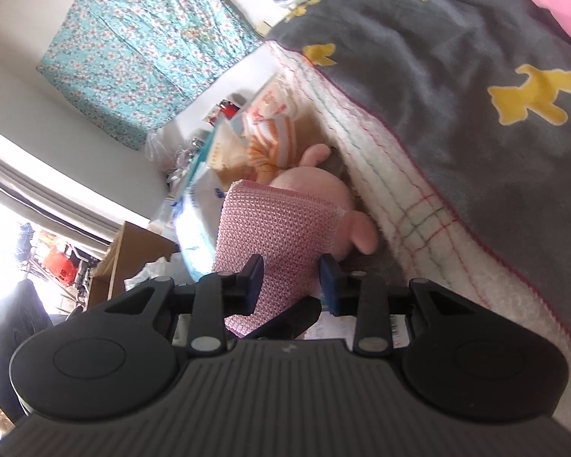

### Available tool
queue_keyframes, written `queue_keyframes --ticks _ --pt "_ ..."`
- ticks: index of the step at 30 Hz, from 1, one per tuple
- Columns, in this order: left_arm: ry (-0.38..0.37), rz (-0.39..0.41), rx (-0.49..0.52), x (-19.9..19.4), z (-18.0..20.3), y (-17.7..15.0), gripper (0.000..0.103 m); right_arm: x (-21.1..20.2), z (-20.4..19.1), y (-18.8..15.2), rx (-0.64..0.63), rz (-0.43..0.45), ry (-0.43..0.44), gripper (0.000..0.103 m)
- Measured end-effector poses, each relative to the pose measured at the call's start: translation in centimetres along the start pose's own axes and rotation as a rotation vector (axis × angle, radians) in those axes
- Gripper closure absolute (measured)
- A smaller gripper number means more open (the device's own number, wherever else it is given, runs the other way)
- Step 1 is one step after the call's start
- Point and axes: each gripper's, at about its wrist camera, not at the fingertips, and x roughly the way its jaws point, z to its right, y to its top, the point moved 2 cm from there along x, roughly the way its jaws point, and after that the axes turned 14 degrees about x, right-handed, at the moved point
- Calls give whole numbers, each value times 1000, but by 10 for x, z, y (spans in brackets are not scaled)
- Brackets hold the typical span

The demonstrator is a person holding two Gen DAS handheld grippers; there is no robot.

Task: Organize soft objects
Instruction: 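Carry the pink sponge with the right tool into the cardboard box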

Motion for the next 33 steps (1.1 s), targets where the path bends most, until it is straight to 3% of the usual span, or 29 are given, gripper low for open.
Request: queue_keyframes --ticks 7,16,25,33 --pt "58 73 -29 -57 -4 -1 21 -31 -44 -17 -82 18 73 71" --pt "254 148 -116 -156 -38 -14 21 -37 -149 -57 -280 -42 208 70" --pt "450 78 -294 -210 -128 -55 21 29 -283 -122 -459 -261 294 67" --pt "443 -45 -438 -185 -222 -93 21 130 -349 -150 -462 -452 229 67"
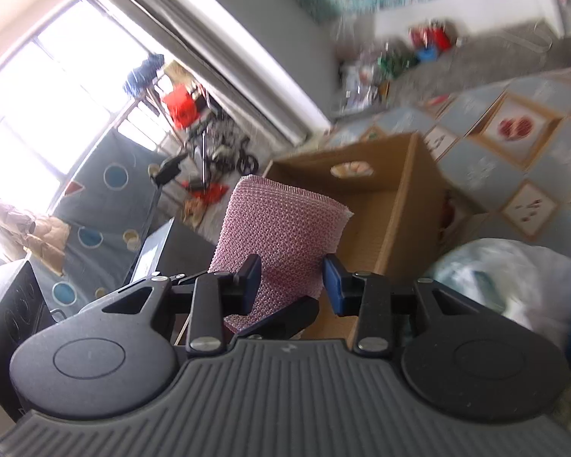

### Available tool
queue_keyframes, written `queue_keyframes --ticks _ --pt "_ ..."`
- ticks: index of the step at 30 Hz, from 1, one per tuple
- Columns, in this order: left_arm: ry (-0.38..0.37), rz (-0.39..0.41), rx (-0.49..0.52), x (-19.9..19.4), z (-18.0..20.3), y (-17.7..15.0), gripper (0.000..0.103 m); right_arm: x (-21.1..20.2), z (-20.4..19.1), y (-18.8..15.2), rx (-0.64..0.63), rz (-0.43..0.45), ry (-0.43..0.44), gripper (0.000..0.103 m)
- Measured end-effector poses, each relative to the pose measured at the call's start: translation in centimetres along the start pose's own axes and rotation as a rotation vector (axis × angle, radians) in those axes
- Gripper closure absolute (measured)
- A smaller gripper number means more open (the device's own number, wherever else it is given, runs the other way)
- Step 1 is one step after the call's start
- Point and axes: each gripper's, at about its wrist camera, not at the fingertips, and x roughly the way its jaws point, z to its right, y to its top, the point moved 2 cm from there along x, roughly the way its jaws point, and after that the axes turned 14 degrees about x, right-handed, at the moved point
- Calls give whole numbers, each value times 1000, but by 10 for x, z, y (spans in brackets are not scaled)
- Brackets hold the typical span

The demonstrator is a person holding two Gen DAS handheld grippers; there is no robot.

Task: Organize soft objects
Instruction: 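Carry the pink sponge with the right tool into the cardboard box, then open the right tool to release the sponge and withdraw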

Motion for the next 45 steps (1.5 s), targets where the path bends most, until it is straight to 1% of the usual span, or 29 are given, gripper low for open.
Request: queue_keyframes --ticks 3,4,5,9,11,13,16,20,22,26,31,33,34,36,40,44,45 --pt "-18 -30 -39 22 -32 -6 21 37 -7 18 -19 -45 -35 68" --pt "-28 -43 -52 33 -40 -5 21 50 -1 28 -22 -58 -49 68" --pt "-37 -53 -62 39 -49 -10 21 59 3 34 -27 -68 -64 68" --pt "-86 -94 -91 75 -73 -16 21 92 13 53 -54 -84 -125 68" --pt "-99 -112 -84 91 -79 -18 21 103 23 62 -70 -82 -151 68" --pt "-108 -133 -72 110 -84 -21 20 109 28 70 -77 -71 -168 68" --pt "-131 -184 -71 140 -88 -29 20 114 39 80 -78 -55 -172 67" --pt "-166 -267 -119 178 -96 -43 20 107 48 82 -82 -33 -176 67" --pt "-179 -301 -154 190 -100 -48 20 107 54 81 -82 -31 -184 66" --pt "-191 -326 -191 192 -108 -58 17 103 58 78 -86 -32 -185 65" --pt "-179 -339 -197 179 -116 -69 15 95 58 73 -82 -25 -161 63" --pt "-179 -360 -195 176 -116 -71 16 92 57 71 -85 -24 -154 63" --pt "-182 -373 -195 175 -115 -73 19 92 57 70 -84 -24 -152 62" --pt "-190 -386 -199 175 -115 -78 20 90 56 69 -87 -25 -148 62" --pt "-175 -378 -186 171 -110 -78 22 87 56 67 -85 -24 -138 62" --pt "-180 -366 -244 175 -112 -76 22 83 61 68 -76 -13 -132 62" --pt "-176 -363 -258 180 -111 -69 22 81 63 68 -71 -11 -132 62"
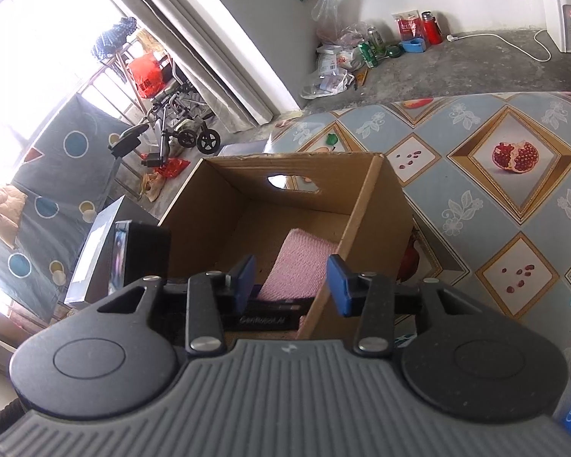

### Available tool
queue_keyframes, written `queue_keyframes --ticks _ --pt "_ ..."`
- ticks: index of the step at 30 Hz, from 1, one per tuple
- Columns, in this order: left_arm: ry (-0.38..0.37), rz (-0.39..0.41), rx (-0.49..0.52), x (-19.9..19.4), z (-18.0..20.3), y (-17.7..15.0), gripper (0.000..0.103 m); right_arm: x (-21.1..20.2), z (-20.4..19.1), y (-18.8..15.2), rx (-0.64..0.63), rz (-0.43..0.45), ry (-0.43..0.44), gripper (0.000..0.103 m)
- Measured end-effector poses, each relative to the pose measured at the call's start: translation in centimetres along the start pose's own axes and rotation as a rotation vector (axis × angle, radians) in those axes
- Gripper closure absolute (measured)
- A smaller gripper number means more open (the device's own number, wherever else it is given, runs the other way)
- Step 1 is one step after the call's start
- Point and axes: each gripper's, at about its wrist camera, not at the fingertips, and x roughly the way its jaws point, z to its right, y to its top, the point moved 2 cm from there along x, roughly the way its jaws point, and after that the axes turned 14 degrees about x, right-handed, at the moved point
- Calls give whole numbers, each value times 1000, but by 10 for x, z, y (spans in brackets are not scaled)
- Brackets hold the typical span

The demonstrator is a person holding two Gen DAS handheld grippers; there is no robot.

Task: Organize soft objects
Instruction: 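Open the right tool to release the sponge and withdraw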

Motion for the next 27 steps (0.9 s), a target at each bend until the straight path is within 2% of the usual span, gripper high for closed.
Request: queue_keyframes --ticks 7,11,13,16,18,19,21,24,27 --pt "-35 56 -83 10 5 23 22 -3 13 1 25 10 -9 61" --pt "-90 84 -107 9 5 24 21 -3 18 0 30 4 -8 60" --pt "-112 99 -121 2 3 21 15 -4 19 0 31 4 -7 59" --pt "-101 126 -144 -1 2 25 13 -5 20 -1 34 10 -3 59" --pt "-87 139 -159 -3 1 24 17 -7 21 -3 40 14 1 58" --pt "-90 136 -168 -3 0 23 22 -8 22 -4 42 15 2 58" --pt "-127 106 -183 4 2 24 25 -10 24 -5 45 19 0 58" --pt "-166 84 -205 12 5 28 25 -19 27 -7 50 35 -10 58" --pt "-146 101 -206 5 7 29 21 -36 29 -11 50 62 -18 58"
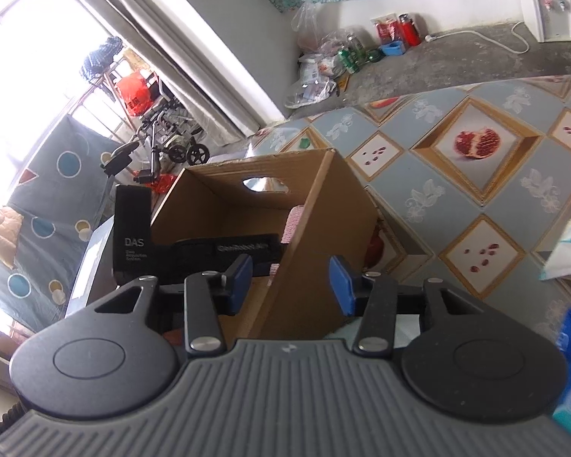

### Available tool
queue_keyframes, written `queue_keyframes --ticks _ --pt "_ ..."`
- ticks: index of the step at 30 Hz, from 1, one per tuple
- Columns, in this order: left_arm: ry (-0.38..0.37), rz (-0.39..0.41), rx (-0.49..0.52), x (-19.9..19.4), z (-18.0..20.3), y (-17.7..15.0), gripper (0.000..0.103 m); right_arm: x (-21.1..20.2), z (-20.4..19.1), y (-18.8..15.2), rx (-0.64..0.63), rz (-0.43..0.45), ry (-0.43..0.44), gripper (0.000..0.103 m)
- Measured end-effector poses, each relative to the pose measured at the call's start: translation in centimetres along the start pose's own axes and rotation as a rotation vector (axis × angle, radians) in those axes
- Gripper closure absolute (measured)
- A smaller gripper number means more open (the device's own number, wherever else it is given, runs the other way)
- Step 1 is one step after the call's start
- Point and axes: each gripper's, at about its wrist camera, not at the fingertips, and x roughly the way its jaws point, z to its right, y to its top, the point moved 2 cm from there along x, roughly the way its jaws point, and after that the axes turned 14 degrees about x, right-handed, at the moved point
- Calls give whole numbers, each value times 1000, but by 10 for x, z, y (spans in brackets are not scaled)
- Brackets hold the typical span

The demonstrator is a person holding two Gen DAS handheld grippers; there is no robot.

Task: Organize soft objects
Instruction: 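Open the right tool to release the sponge and withdraw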

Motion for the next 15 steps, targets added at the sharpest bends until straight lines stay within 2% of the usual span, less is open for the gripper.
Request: queue_keyframes --ticks 4,8,12,15 --pt "46 69 27 -35 3 -4 17 -37 5 -5 -3 67 -14 56" --pt "76 172 53 -89 8 -18 15 -82 17 -19 12 134 -41 56" --pt "123 279 125 -147 29 -48 13 -133 36 -41 27 208 -93 55" --pt "102 324 175 -188 50 -76 12 -169 52 -62 39 260 -139 54"
